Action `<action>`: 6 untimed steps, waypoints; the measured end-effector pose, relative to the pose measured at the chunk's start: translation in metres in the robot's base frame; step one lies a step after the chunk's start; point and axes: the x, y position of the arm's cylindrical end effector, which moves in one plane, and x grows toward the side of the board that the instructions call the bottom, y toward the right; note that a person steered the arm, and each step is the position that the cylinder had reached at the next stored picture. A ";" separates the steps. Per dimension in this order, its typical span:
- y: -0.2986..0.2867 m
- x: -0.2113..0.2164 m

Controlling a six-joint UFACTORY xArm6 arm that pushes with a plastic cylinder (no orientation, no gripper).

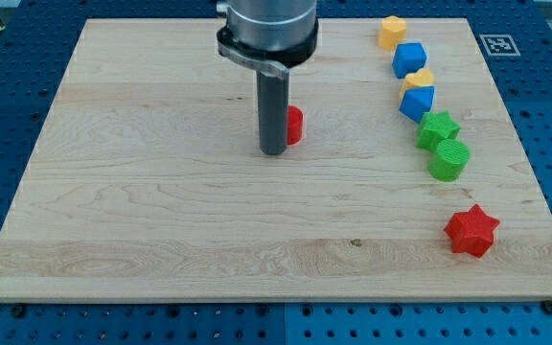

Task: Move red star diagonally upwards

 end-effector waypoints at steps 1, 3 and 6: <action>0.003 0.015; 0.083 0.174; 0.270 0.163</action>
